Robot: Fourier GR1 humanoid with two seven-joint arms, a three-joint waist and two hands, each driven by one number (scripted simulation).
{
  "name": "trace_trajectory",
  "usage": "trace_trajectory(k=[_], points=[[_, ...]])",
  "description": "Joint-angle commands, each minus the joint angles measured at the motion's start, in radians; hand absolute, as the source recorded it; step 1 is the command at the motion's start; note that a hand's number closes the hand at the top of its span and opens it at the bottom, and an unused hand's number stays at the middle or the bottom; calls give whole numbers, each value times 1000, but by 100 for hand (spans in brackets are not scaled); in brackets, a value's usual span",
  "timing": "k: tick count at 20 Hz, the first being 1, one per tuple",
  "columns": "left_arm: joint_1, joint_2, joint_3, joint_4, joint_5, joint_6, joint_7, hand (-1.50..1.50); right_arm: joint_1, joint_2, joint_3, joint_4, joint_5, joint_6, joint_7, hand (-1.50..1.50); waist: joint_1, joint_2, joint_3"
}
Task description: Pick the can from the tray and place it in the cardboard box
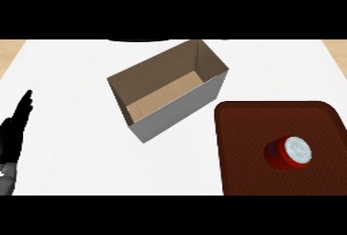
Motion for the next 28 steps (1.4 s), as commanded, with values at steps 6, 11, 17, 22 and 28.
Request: trace_trajectory(k=[6,11,17,22,28], points=[[-52,-18,-2,15,-25,-15,17,0,-157,-150,103,-87,28,251,400,-150,23,1,1],[-28,-63,16,63,-48,-8,-48,0,-277,-95,133,-79,0,370,518,-150,13,-1,2],[22,-59,55,-23,-66,-54,3,0,-362,41,172,37,159,407,497,-150,15,-2,3],[-3,-74,75,-21,-86,-88,19,0,-416,113,173,41,223,459,550,-150,15,-2,2],[-57,-100,108,86,-113,-106,-32,0,-397,199,168,-8,265,484,522,-150,9,-1,2]])
